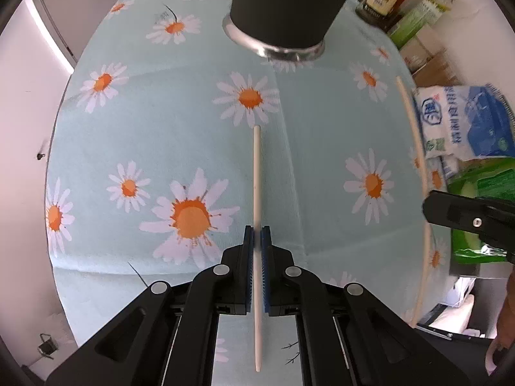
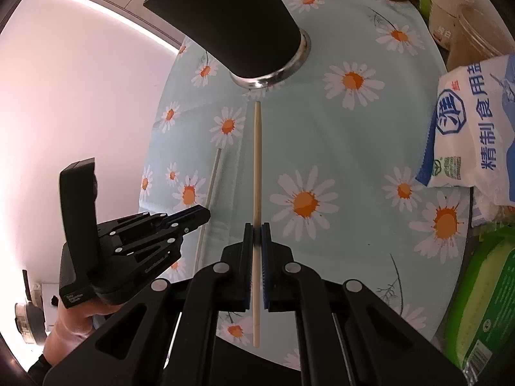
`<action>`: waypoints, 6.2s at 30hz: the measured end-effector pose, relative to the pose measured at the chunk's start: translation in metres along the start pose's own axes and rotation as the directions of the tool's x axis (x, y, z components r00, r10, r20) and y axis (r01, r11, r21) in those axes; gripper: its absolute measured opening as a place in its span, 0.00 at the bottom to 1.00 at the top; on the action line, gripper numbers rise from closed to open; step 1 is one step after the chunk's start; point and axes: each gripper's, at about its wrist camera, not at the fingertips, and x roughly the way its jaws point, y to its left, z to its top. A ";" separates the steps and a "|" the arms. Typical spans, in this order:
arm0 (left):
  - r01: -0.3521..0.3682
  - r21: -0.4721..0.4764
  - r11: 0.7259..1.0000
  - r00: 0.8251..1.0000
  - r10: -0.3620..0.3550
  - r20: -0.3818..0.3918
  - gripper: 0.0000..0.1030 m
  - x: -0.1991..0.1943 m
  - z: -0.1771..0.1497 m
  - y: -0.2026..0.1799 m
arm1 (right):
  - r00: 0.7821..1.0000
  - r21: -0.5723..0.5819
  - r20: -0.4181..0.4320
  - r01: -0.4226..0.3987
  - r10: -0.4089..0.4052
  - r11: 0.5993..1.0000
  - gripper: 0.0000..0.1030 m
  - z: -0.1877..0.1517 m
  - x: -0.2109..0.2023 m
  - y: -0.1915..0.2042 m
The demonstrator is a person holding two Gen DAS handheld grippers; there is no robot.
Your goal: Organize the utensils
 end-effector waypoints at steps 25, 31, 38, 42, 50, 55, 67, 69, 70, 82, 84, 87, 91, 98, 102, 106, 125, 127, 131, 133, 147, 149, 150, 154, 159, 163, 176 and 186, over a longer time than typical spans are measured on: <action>0.275 0.155 0.949 0.943 -0.298 0.150 0.03 -0.089 0.016 0.077 | 0.970 0.046 0.200 0.134 -0.141 0.990 0.05 0.006 -0.002 0.095; 0.320 0.202 0.926 0.912 -0.359 0.201 0.03 -0.111 0.027 0.083 | 0.954 0.033 0.288 0.075 -0.082 0.997 0.06 0.010 -0.017 0.110; 0.353 0.249 0.902 0.860 -0.418 0.294 0.03 -0.140 0.045 0.078 | 0.928 -0.038 0.372 0.009 0.006 0.999 0.06 0.028 -0.032 0.126; 0.364 0.264 0.893 0.831 -0.439 0.341 0.03 -0.155 0.060 0.073 | 0.910 -0.063 0.414 -0.011 0.037 0.998 0.06 0.040 -0.045 0.130; 0.385 0.360 0.850 0.735 -0.518 0.437 0.03 -0.186 0.097 0.052 | 0.833 -0.104 0.546 -0.040 0.091 0.994 0.06 0.070 -0.080 0.122; 0.403 0.399 0.824 0.670 -0.563 0.484 0.03 -0.194 0.122 0.038 | 0.773 -0.112 0.623 -0.061 0.118 0.992 0.06 0.089 -0.100 0.110; 0.344 0.428 0.836 0.556 -0.549 0.624 0.03 -0.193 0.179 0.023 | 0.590 -0.138 0.802 0.035 0.091 0.990 0.06 0.130 -0.130 0.090; 0.341 0.423 0.839 0.531 -0.543 0.650 0.03 -0.188 0.186 0.024 | 0.565 -0.142 0.820 0.054 0.087 0.988 0.06 0.135 -0.131 0.087; 0.341 0.420 0.841 0.524 -0.541 0.658 0.03 -0.186 0.188 0.025 | 0.550 -0.137 0.832 0.072 0.075 0.988 0.06 0.138 -0.130 0.086; 0.301 0.406 0.863 0.525 -0.506 0.685 0.04 -0.154 0.191 0.025 | 0.551 -0.092 0.834 0.075 0.035 0.993 0.06 0.152 -0.095 0.059; 0.279 0.426 0.861 0.533 -0.508 0.677 0.04 -0.151 0.187 0.019 | 0.556 -0.089 0.830 0.059 0.041 0.994 0.06 0.151 -0.092 0.056; 0.257 0.440 0.860 0.547 -0.505 0.667 0.04 -0.148 0.184 0.015 | 0.565 -0.078 0.824 0.044 0.040 0.996 0.09 0.149 -0.089 0.052; 0.267 0.428 0.863 0.567 -0.500 0.655 0.04 -0.147 0.183 0.017 | 0.569 -0.064 0.822 0.016 0.044 0.998 0.18 0.143 -0.091 0.050; 0.249 0.420 0.873 0.575 -0.482 0.660 0.05 -0.156 0.173 0.019 | 0.559 -0.054 0.828 -0.013 0.052 0.998 0.18 0.130 -0.101 0.051; 0.251 0.416 0.874 0.574 -0.481 0.663 0.16 -0.163 0.167 0.020 | 0.555 -0.056 0.830 -0.010 0.052 0.998 0.20 0.121 -0.106 0.055; 0.242 0.432 0.869 0.573 -0.487 0.659 0.16 -0.170 0.157 0.017 | 0.548 -0.062 0.835 0.003 0.050 0.998 0.22 0.110 -0.112 0.062; 0.150 0.446 0.882 0.616 -0.436 0.656 0.32 -0.201 0.078 0.028 | 0.548 -0.084 0.836 0.071 0.032 0.994 0.38 0.040 -0.134 0.095; 0.138 0.442 0.886 0.624 -0.424 0.656 0.32 -0.203 0.067 0.029 | 0.556 -0.090 0.831 0.087 0.027 0.992 0.44 0.027 -0.135 0.095; 0.124 0.429 0.895 0.630 -0.405 0.663 0.53 -0.209 0.038 0.030 | 0.564 -0.105 0.826 0.127 0.015 0.986 0.55 0.002 -0.140 0.094; 0.115 0.427 0.897 0.633 -0.398 0.664 0.58 -0.211 0.024 0.029 | 0.564 -0.113 0.826 0.150 0.009 0.982 0.73 -0.011 -0.143 0.093; 0.068 0.303 0.950 0.690 -0.264 0.674 0.93 -0.204 -0.066 0.018 | 0.591 -0.136 0.806 0.262 -0.047 0.955 0.95 -0.102 -0.150 0.071; 0.063 0.291 0.955 0.697 -0.251 0.672 0.93 -0.200 -0.077 0.016 | 0.600 -0.150 0.799 0.252 -0.033 0.956 0.95 -0.113 -0.149 0.068; 0.059 0.285 0.957 0.701 -0.243 0.670 0.93 -0.196 -0.083 0.014 | 0.605 -0.158 0.796 0.254 -0.029 0.954 0.95 -0.117 -0.148 0.067; 0.038 0.258 0.965 0.725 -0.205 0.657 0.93 -0.185 -0.099 0.008 | 0.633 -0.167 0.774 0.249 -0.030 0.954 0.95 -0.128 -0.143 0.062; 0.039 0.234 0.972 0.726 -0.188 0.662 0.93 -0.178 -0.117 0.002 | 0.648 -0.184 0.761 0.236 -0.013 0.954 0.95 -0.139 -0.140 0.055; 0.040 0.244 0.969 0.727 -0.195 0.658 0.93 -0.176 -0.126 -0.003 | 0.662 -0.184 0.749 0.227 -0.013 0.956 0.95 -0.146 -0.136 0.049; 0.015 0.268 0.963 0.750 -0.188 0.634 0.94 -0.163 -0.137 0.005 | 0.688 -0.140 0.723 0.231 -0.060 0.963 0.95 -0.163 -0.108 0.038; 0.012 0.284 0.959 0.757 -0.194 0.624 0.94 -0.163 -0.138 0.008 | 0.706 -0.172 0.707 0.238 -0.049 0.956 0.95 -0.161 -0.104 0.045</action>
